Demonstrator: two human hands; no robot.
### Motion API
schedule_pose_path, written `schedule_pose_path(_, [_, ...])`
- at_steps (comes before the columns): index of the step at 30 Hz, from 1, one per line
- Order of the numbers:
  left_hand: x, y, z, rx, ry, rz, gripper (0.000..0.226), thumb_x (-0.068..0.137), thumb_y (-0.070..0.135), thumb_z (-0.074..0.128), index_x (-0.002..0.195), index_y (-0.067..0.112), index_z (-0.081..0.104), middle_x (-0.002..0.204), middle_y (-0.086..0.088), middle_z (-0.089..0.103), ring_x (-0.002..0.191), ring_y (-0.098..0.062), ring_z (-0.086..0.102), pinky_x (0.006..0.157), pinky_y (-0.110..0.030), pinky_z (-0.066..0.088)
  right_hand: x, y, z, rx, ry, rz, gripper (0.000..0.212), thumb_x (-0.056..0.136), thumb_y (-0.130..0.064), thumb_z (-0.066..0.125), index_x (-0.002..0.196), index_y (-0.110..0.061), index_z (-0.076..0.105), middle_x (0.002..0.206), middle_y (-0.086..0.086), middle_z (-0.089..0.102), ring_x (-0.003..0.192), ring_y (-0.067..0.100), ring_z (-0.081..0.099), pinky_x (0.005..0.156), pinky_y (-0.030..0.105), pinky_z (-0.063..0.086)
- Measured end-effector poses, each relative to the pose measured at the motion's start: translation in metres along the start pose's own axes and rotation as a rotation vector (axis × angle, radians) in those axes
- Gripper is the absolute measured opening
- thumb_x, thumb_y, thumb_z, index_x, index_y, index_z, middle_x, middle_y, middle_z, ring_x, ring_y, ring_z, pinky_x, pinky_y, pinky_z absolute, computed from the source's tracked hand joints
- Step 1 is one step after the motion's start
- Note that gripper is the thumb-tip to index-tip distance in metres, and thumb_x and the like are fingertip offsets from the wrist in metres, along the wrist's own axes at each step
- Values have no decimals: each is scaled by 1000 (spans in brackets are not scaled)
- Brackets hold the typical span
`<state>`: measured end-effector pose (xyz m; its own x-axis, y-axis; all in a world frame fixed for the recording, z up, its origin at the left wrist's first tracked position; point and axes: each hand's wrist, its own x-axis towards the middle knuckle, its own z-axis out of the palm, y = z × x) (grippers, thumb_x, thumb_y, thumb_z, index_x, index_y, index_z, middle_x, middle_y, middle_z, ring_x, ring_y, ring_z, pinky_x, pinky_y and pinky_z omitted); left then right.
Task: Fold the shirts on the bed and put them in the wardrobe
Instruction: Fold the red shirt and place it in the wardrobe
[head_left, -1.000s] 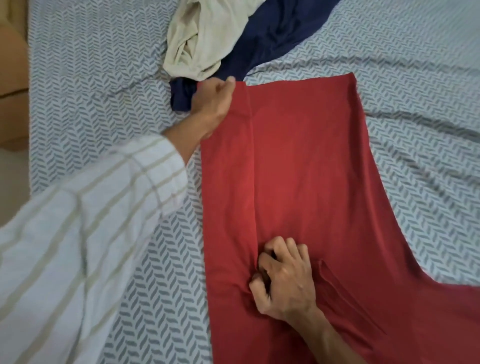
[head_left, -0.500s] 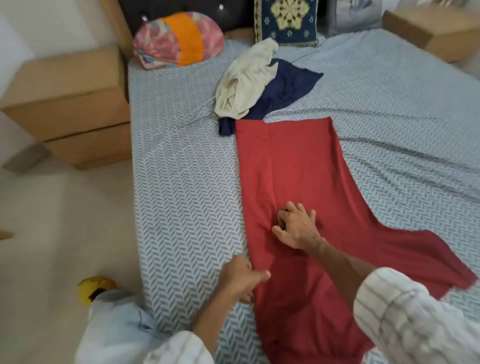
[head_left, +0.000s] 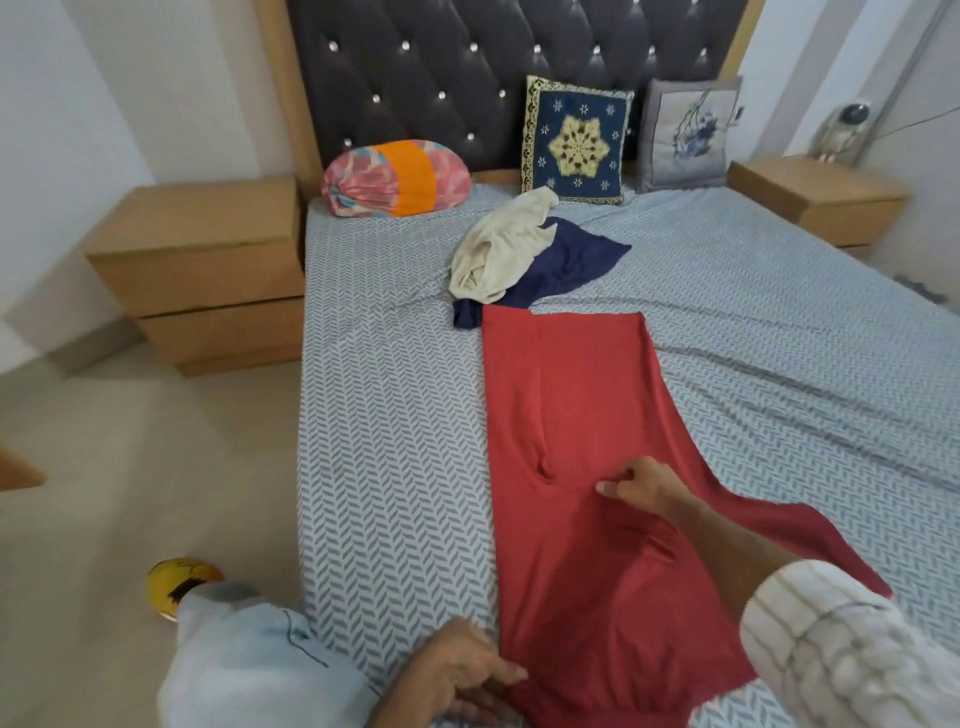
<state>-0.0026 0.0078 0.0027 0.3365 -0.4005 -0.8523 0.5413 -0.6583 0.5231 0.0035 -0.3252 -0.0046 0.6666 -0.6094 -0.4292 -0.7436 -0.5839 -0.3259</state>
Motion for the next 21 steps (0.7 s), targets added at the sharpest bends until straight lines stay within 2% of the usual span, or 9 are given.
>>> schedule_pose_path(3, [-1, 0, 1, 7, -18, -6, 33, 72, 3, 85, 76, 8, 52, 62, -15, 68, 58, -27, 71, 55, -34, 57, -1, 19, 8, 104, -50, 80, 73, 48, -73, 75, 98, -20, 66, 102, -1, 67, 101, 23, 65, 83, 29, 48])
schedule_pose_path(4, [0, 0, 0, 21, -27, -10, 30, 73, 4, 85, 74, 8, 55, 64, -16, 69, 58, -26, 71, 56, -34, 57, -4, 22, 7, 130, -72, 95, 67, 47, -66, 78, 92, -18, 68, 97, 0, 69, 93, 21, 66, 79, 29, 50])
schedule_pose_path(6, [0, 1, -2, 24, -37, -15, 26, 73, 4, 84, 75, 7, 59, 69, -18, 71, 61, -26, 71, 60, -35, 58, -6, 32, 6, 195, -125, 83, 43, 57, -43, 84, 84, -11, 71, 89, 3, 71, 79, 19, 66, 74, 32, 54])
schedule_pose_path(8, [0, 2, -2, 29, -52, -34, 22, 74, 4, 84, 75, 6, 61, 74, -19, 72, 63, -27, 72, 61, -35, 58, -11, 41, 2, 299, -151, 64, 25, 73, -22, 83, 91, -7, 72, 92, 6, 73, 80, 20, 69, 79, 37, 57])
schedule_pose_path(9, [0, 2, -3, 35, -64, -40, 21, 74, 4, 83, 74, 5, 62, 74, -20, 72, 63, -27, 71, 60, -34, 58, -14, 46, -1, 376, -148, 61, 24, 77, -18, 82, 95, -7, 71, 96, 8, 73, 86, 23, 70, 82, 38, 57])
schedule_pose_path(12, [1, 4, -4, 42, -82, -62, 21, 74, 4, 83, 64, 6, 65, 76, -19, 72, 61, -25, 70, 58, -33, 58, -21, 57, -1, 472, -110, 65, 34, 76, -21, 85, 102, -13, 63, 99, 0, 65, 96, 21, 65, 85, 31, 49])
schedule_pose_path(16, [2, 4, -3, 33, -99, -70, 36, 76, 3, 82, 44, 10, 67, 73, -18, 71, 61, -25, 70, 55, -32, 58, -24, 65, 11, 362, -5, 70, 36, 72, -24, 88, 94, -26, 59, 95, -7, 58, 94, 17, 57, 81, 26, 40])
schedule_pose_path(19, [4, 4, -4, 50, -107, -85, 34, 74, 4, 84, 44, 10, 67, 73, -18, 71, 63, -26, 70, 59, -33, 59, -22, 64, 14, 350, 95, 65, 35, 73, -22, 86, 98, -22, 61, 88, -7, 60, 92, 19, 59, 77, 26, 39])
schedule_pose_path(21, [6, 5, -5, 70, -111, -102, 31, 72, 5, 85, 46, 10, 68, 75, -19, 72, 65, -26, 71, 60, -34, 59, -19, 66, 17, 312, 100, 48, 36, 74, -24, 85, 101, -20, 62, 87, -7, 62, 92, 20, 61, 77, 27, 41])
